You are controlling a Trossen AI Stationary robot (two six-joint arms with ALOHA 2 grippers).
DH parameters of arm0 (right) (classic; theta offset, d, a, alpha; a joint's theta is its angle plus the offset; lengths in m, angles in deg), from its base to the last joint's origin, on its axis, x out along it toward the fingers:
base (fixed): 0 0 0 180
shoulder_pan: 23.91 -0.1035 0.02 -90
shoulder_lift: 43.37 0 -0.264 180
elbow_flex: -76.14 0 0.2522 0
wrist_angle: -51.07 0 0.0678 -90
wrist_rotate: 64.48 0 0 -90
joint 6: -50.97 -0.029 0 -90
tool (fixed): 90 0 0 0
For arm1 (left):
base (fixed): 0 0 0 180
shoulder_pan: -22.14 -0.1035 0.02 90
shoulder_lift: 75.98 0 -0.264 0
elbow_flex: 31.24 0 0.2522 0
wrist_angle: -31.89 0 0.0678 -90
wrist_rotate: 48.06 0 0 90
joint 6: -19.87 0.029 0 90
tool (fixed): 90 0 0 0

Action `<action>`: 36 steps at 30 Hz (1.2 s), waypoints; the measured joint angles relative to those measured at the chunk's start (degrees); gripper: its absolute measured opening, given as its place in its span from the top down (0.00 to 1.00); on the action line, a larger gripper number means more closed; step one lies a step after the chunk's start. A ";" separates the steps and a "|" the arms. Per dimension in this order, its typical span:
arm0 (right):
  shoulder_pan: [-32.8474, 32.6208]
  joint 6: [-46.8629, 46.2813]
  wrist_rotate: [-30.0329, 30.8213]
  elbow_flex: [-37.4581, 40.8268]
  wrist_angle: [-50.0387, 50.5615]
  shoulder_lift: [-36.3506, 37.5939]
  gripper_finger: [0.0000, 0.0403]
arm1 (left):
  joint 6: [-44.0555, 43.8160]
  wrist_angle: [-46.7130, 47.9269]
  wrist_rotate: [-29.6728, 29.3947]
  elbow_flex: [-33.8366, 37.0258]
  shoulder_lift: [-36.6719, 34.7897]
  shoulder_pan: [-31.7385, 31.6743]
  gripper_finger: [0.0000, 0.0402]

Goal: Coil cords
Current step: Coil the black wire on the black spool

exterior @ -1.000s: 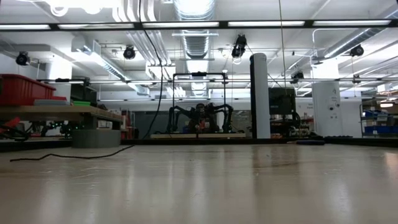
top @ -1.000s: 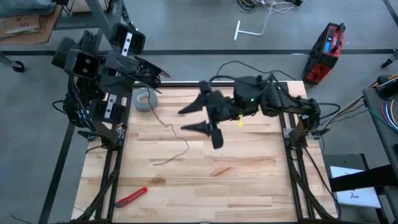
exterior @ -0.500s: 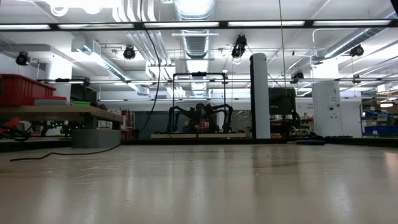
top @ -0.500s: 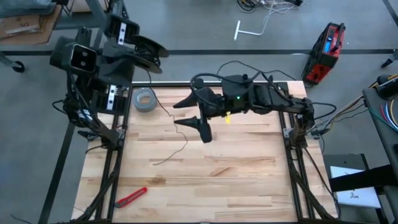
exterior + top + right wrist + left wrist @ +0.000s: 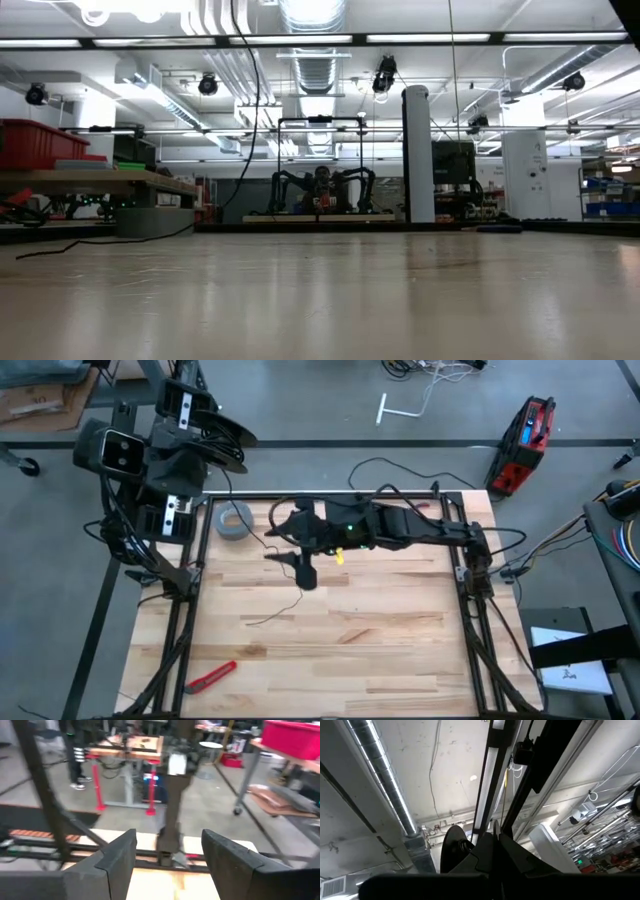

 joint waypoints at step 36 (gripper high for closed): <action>-13.27 37.38 34.58 -0.20 4.12 13.08 1.00 | -33.88 48.19 3.66 0.00 -5.94 -4.92 0.98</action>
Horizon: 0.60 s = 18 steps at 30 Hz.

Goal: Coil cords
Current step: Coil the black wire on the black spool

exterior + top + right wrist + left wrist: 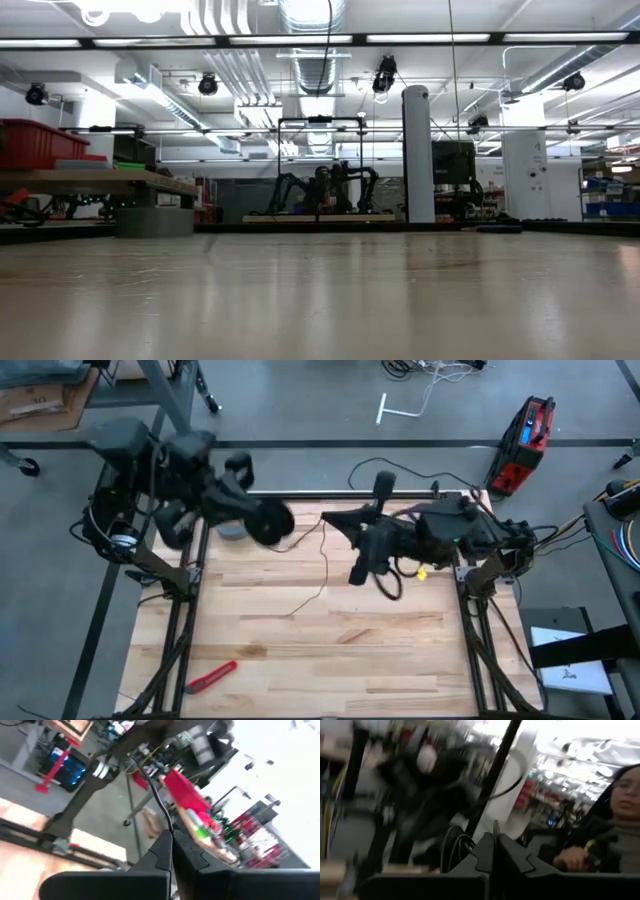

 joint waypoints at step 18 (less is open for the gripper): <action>-2.78 10.95 4.91 -0.02 -6.58 0.00 1.00 | -2.41 15.28 10.30 0.55 4.52 -0.26 0.98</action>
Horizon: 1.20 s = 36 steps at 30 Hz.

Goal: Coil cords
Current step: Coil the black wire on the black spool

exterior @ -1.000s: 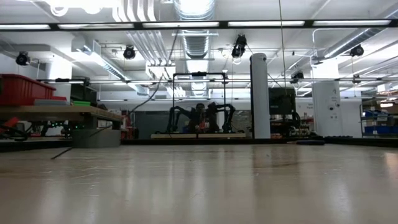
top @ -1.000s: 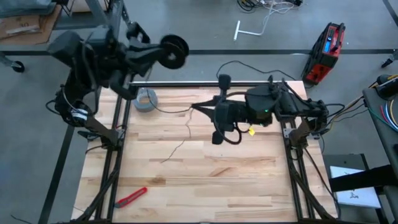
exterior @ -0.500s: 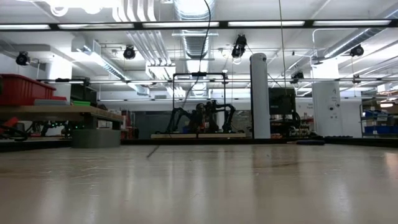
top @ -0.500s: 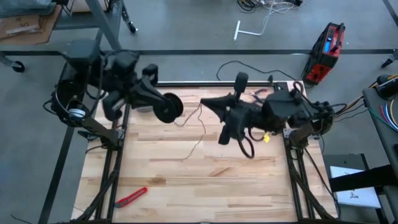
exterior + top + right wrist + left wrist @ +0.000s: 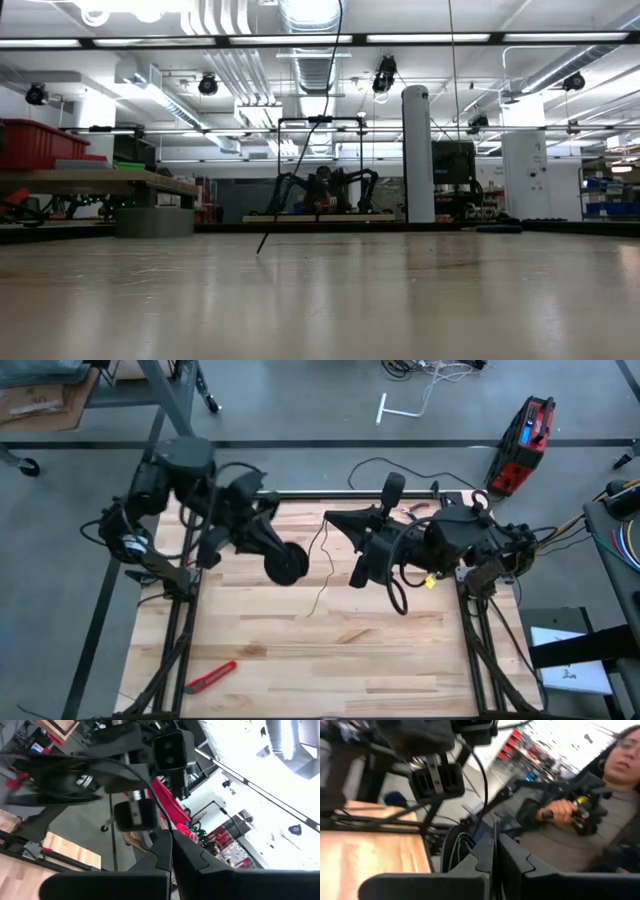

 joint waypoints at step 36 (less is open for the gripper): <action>-0.24 9.01 2.31 0.00 -2.98 -0.02 1.00 | 16.92 -14.99 -8.29 0.07 -0.28 -0.44 0.98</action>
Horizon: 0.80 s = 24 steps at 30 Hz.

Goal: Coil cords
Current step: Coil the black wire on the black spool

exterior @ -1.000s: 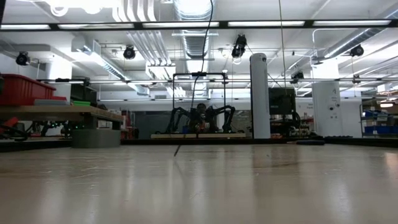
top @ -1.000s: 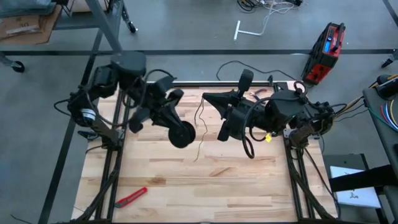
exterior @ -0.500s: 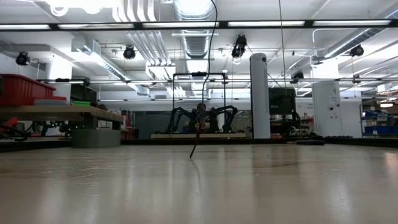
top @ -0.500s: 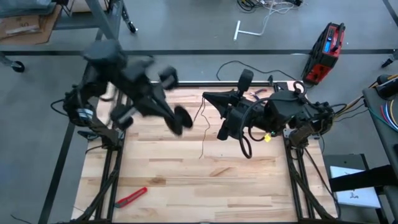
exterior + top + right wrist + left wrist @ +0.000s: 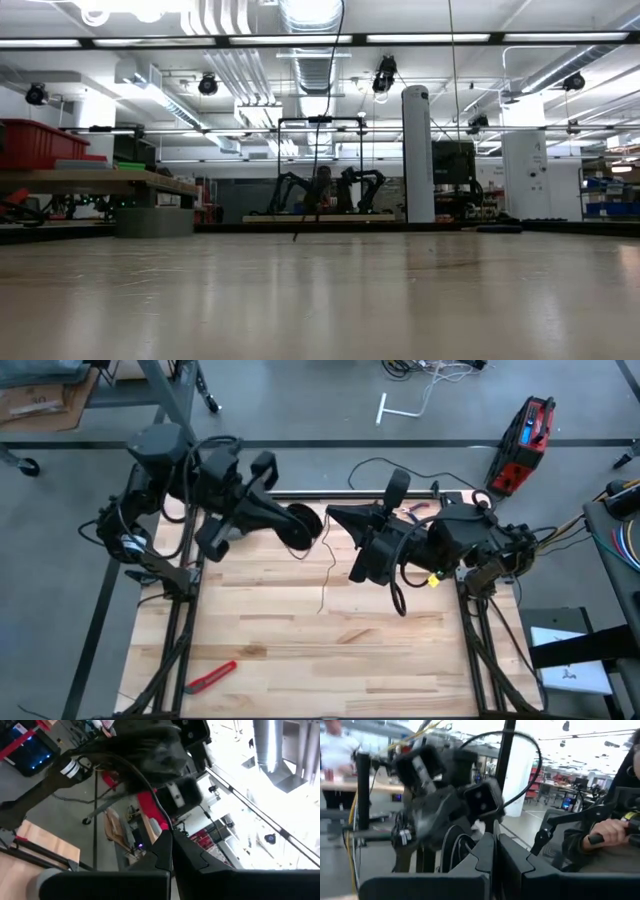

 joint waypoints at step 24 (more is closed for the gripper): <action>0.00 5.29 0.45 0.01 -4.43 0.20 1.00 | -6.40 3.11 21.49 0.90 6.32 -0.02 0.98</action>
